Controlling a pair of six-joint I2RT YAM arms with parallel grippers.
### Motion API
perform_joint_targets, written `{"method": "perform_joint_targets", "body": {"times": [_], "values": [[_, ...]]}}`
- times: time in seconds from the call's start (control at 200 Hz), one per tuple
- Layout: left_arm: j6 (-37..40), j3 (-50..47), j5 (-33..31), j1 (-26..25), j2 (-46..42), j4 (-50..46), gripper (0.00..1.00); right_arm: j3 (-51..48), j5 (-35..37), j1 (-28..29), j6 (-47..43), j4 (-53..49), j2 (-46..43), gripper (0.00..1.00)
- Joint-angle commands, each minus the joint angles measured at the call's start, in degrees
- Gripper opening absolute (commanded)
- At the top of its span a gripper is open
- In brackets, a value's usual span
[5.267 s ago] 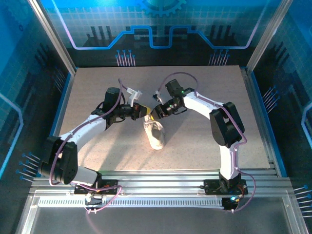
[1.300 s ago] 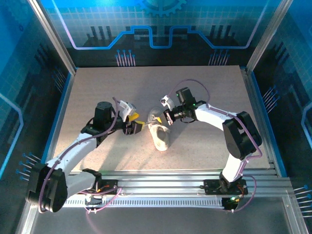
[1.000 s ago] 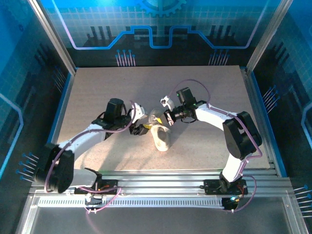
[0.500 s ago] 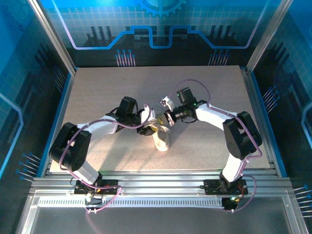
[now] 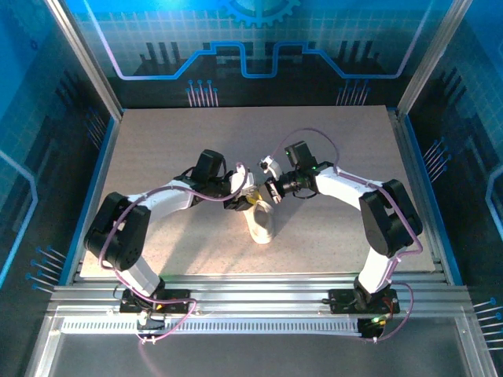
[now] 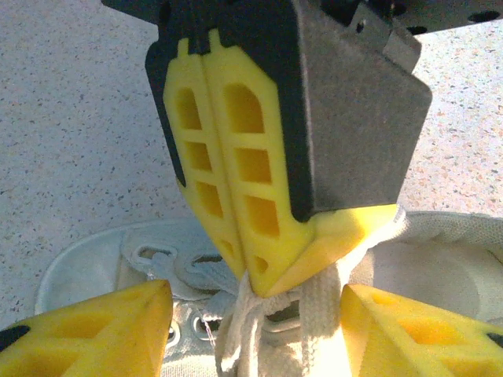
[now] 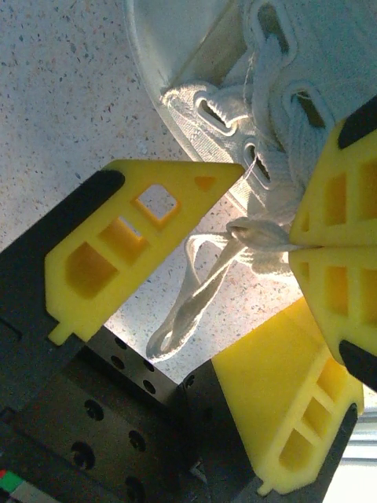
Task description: Tie the shoes
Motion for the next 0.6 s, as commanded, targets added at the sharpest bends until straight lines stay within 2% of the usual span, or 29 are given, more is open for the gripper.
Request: {"method": "perform_joint_targets", "body": {"times": [0.0,0.11,0.255,0.59], "values": [[1.01,1.85,0.84,-0.44,0.66,-2.66,0.59,0.75,-2.54,-0.99,-1.24,-1.06,-0.95,0.00],[1.32,2.98,0.27,-0.70,1.30,-4.49,0.57,0.64,-2.61,-1.07,-1.19,-0.83,-1.21,0.00],[-0.24,4.01,-2.00,-0.80,1.93,-4.99,0.46,0.31,-2.90,-1.16,-1.36,-0.53,-1.66,0.00],[-3.94,5.93,-4.76,-0.84,3.11,-5.65,0.33,-0.09,-4.86,-1.40,-1.04,-0.22,-1.94,0.00]]}}
